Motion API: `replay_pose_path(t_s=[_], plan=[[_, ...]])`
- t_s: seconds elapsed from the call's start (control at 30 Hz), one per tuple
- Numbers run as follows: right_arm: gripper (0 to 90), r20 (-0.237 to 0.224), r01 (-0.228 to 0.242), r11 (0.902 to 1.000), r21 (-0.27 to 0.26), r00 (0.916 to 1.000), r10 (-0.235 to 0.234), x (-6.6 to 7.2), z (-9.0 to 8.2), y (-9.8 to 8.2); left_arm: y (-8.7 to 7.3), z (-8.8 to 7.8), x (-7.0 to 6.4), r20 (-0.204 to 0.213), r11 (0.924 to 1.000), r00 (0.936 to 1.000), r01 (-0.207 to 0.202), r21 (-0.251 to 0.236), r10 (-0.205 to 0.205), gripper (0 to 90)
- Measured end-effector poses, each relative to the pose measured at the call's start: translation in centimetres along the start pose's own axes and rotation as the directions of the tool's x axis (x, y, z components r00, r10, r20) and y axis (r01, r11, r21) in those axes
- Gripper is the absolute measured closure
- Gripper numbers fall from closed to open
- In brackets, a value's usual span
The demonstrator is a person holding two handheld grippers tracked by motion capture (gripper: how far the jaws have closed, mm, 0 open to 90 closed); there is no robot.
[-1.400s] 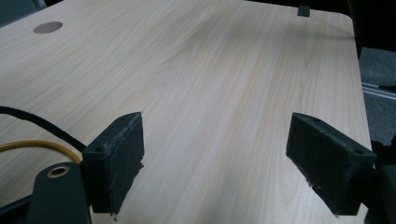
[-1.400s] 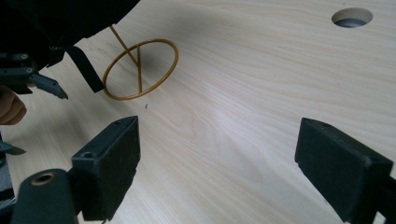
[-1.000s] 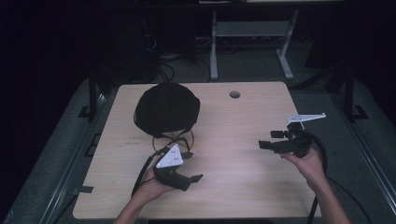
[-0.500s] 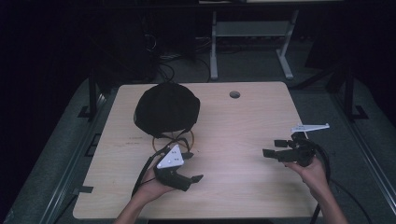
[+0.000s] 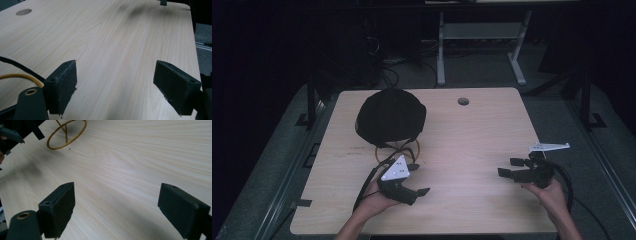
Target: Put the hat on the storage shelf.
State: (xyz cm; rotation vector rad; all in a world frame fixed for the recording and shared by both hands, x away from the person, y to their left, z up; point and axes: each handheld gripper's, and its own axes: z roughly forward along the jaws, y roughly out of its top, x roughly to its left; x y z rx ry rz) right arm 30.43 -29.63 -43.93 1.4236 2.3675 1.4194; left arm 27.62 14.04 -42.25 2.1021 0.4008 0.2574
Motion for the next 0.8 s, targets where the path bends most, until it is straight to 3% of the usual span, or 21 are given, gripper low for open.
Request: replay_pose_path(t_s=[0.17,0.47,0.7,0.8], plan=[[13.9,0.001,-0.001,0.9999,-0.017,1.0,0.001,0.4,-0.2,-1.1,-0.1,0.1,0.0,0.001,1.0,1.0,-0.002,0.006,0.002,18.7],[13.9,-0.001,0.035,0.9977,-0.058,0.9994,-0.035,2.6,-0.1,-3.4,-0.2,0.3,-0.2,0.013,0.9999,0.9999,-0.01,0.011,0.01,18.7],[13.9,0.013,0.072,0.996,-0.053,0.9974,-0.071,3.8,0.8,-4.5,-0.4,0.6,-0.2,0.023,0.9998,0.9997,-0.004,0.022,0.003,18.7],[13.9,-0.014,0.068,0.9954,-0.067,0.9975,-0.069,4.2,1.1,-4.8,-0.4,0.7,-0.2,0.028,0.9998,0.9996,-0.001,0.018,0.001,18.7]])
